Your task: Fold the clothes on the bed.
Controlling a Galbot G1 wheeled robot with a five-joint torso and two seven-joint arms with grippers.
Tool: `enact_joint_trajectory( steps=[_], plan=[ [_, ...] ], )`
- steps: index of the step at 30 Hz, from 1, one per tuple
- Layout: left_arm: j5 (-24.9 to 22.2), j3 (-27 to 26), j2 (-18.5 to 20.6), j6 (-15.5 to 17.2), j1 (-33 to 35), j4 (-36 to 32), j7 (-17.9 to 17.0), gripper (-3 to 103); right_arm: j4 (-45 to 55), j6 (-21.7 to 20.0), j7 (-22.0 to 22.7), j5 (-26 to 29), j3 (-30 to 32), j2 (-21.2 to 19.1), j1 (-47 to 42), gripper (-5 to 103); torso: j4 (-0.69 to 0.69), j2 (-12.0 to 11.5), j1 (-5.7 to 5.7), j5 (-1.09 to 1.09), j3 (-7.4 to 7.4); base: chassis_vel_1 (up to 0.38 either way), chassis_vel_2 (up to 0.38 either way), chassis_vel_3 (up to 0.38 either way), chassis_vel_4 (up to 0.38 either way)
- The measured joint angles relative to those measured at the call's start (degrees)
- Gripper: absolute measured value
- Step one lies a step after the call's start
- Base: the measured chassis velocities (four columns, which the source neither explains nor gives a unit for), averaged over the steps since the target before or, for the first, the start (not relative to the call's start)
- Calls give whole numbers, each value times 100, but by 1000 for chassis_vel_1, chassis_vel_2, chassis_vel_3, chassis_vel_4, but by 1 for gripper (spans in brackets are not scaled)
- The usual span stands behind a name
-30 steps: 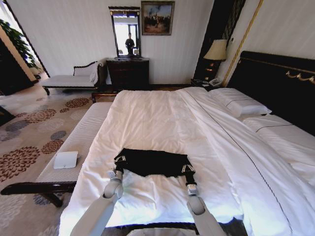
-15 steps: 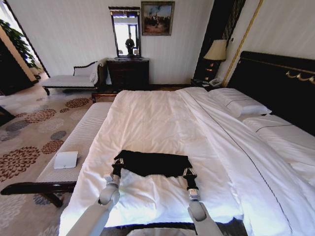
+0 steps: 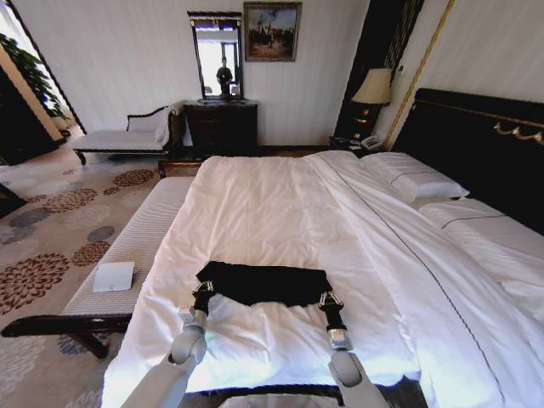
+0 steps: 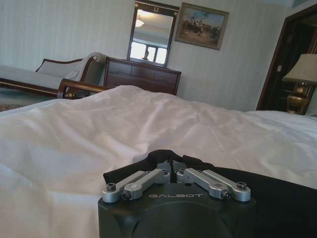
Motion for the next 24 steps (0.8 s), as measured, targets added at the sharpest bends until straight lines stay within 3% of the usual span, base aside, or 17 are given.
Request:
enact_joint_trajectory(
  steps=[11, 12, 15, 17, 21, 23, 24],
  plan=[
    [46, 3, 52, 83, 226, -133, -181, 0, 89, -13, 2, 31, -77, 36, -103, 1, 0, 0, 0, 0, 0, 0, 0, 0, 0],
    [55, 0, 52, 98, 241, -145, -218, 6, 95, -1, 2, 25, -69, 32, -124, -1, 0, 0, 0, 0, 0, 0, 0, 0, 0],
    [106, -69, 140, 117, 371, -277, -251, 22, 198, 36, 2, 27, 3, -1, -248, 14, 0, 0, 0, 0, 0, 0, 0, 0, 0],
    [122, -99, 179, 117, 426, -330, -251, 22, 243, 47, 1, 30, 28, -16, -296, 14, 0, 0, 0, 0, 0, 0, 0, 0, 0],
    [194, -377, 398, 111, 887, -800, -180, 44, 615, 115, -2, 169, 175, -116, -672, 37, 1, 0, 0, 0, 0, 0, 0, 0, 0],
    [204, -472, 449, 104, 1007, -955, -149, 44, 789, 103, -2, 251, 202, -147, -789, 37, 0, 0, 0, 0, 0, 0, 0, 0, 0],
    [212, -545, 493, 100, 1092, -1078, -128, 49, 975, 53, -2, 334, 221, -178, -902, 42, 1, 0, 0, 0, 0, 0, 0, 0, 0]
  ],
)
